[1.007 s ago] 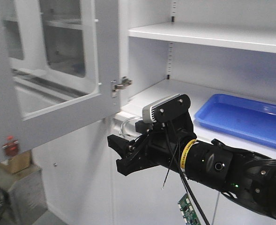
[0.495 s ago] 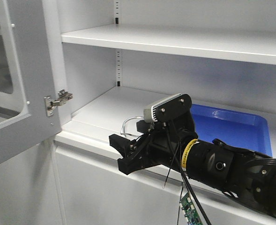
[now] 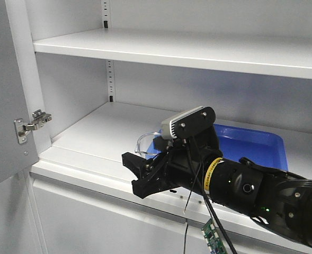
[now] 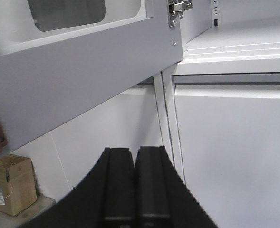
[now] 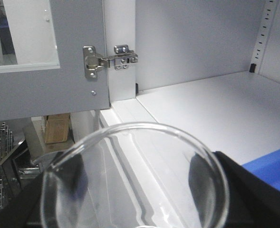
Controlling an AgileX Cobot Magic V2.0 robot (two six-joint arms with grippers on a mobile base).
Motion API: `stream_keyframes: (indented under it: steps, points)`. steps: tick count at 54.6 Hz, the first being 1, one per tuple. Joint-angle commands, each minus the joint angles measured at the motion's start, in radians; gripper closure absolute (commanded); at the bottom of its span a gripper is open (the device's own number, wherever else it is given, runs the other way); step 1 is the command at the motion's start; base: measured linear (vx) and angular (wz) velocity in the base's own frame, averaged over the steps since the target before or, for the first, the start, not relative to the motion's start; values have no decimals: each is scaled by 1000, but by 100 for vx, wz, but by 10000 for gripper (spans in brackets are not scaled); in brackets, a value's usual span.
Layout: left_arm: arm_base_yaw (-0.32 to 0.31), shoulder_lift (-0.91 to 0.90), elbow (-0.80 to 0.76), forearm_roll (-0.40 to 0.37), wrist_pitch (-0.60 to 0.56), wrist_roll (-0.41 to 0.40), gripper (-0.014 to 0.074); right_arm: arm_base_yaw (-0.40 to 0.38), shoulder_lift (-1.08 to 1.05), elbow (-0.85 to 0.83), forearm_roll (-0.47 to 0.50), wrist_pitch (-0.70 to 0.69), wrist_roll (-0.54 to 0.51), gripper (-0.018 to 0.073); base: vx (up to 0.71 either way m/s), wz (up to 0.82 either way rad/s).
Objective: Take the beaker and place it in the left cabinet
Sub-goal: 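Lower the beaker with the right gripper onto the blue tray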
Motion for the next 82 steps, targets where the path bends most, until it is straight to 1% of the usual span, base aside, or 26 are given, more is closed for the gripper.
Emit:
stream_keyframes:
  steps: [1, 69, 72, 77, 82]
  points:
    - [0, -9, -18, -5, -82, -2, 603, -1, -38, -38, 16, -57, -1, 358, 3, -9]
    - [0, -9, -18, -5, -82, -2, 603, -1, -38, -38, 17, -71, -1, 358, 1, -5]
    - [0, -9, -18, -5, -82, -2, 603, -2, -38, -38, 27, -60, -12, 358, 0, 0]
    - [0, -9, -18, -5, -82, -2, 603, -2, -37, -38, 77, 16, -27, 358, 0, 0]
    - [0, -9, -18, -5, -82, -2, 603, -7, -22, -54, 117, 67, -82, 358, 0, 0]
